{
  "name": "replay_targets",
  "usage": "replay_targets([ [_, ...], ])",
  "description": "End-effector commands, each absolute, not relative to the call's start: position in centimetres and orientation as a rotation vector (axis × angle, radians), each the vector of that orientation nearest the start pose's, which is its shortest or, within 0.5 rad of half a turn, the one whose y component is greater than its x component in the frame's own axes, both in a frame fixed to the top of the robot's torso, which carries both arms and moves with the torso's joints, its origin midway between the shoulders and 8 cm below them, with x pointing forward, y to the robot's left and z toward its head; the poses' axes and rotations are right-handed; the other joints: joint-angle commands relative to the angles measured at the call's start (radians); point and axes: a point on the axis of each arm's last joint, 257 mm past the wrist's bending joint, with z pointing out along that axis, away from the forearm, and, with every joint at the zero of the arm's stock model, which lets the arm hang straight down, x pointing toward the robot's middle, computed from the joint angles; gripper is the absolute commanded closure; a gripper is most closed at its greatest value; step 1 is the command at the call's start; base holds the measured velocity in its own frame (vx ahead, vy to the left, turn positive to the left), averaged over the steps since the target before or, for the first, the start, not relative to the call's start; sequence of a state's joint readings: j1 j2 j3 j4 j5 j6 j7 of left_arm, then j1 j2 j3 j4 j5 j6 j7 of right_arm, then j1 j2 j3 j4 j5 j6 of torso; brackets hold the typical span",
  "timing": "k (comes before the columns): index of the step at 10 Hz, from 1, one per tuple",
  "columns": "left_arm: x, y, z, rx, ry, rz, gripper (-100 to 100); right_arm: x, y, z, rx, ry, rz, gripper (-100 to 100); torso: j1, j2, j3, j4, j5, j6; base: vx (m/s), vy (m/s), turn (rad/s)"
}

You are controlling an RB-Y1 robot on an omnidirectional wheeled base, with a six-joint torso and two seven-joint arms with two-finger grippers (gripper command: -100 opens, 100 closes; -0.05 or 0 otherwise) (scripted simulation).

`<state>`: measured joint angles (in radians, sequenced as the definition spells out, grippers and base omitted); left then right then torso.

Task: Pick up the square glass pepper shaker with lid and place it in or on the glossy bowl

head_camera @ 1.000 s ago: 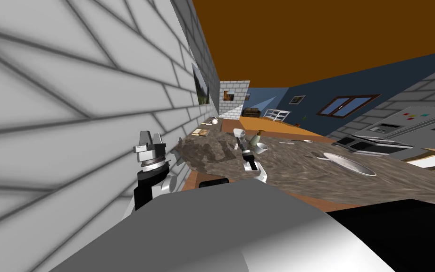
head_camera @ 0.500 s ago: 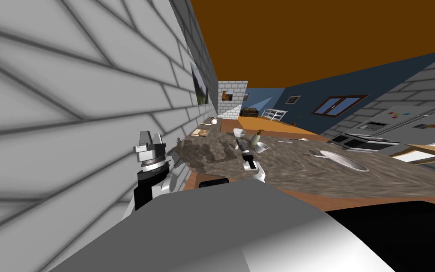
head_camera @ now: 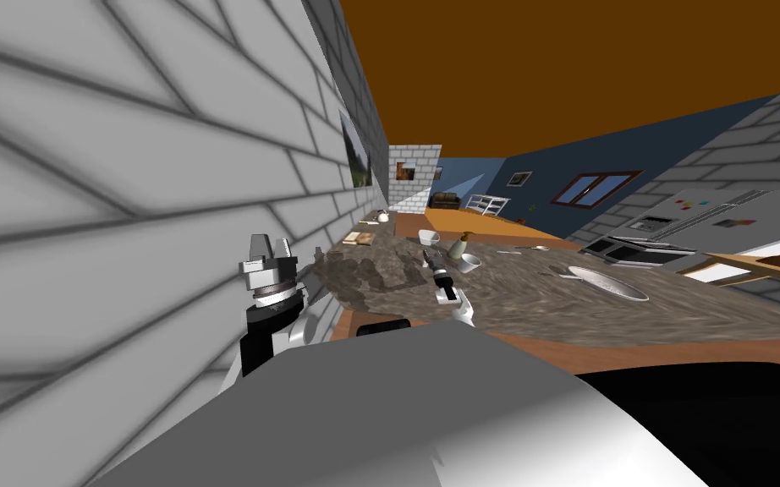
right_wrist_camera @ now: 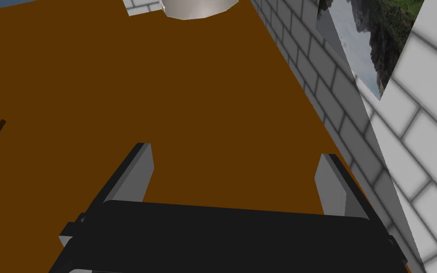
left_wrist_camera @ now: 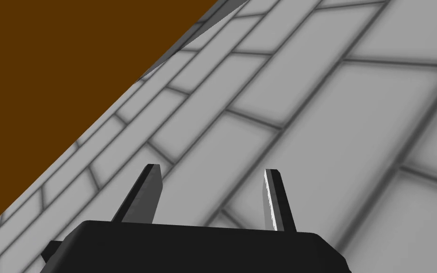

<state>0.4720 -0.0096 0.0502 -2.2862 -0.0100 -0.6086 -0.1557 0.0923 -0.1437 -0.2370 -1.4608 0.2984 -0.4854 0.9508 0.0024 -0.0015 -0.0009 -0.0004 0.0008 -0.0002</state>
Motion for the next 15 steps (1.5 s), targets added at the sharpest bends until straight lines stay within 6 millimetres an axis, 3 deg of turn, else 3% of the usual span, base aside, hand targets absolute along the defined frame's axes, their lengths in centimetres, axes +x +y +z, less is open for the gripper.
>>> replay_targets([
  [1,32.1,28.7,5.6,-0.487,0.543,-1.137,0,49.3,-36.3,-20.6,0.114,1.312,0.014,-100,0.0,0.0,0.0,0.0,0.0,0.0,0.028,0.054,-0.075],
  [15,32.1,28.7,5.6,-0.487,0.543,-1.137,0,51.3,-39.6,-29.9,-0.065,1.519,-0.299,-100,0.0,0.0,0.0,0.0,0.0,0.0,0.012,0.049,-0.049],
])
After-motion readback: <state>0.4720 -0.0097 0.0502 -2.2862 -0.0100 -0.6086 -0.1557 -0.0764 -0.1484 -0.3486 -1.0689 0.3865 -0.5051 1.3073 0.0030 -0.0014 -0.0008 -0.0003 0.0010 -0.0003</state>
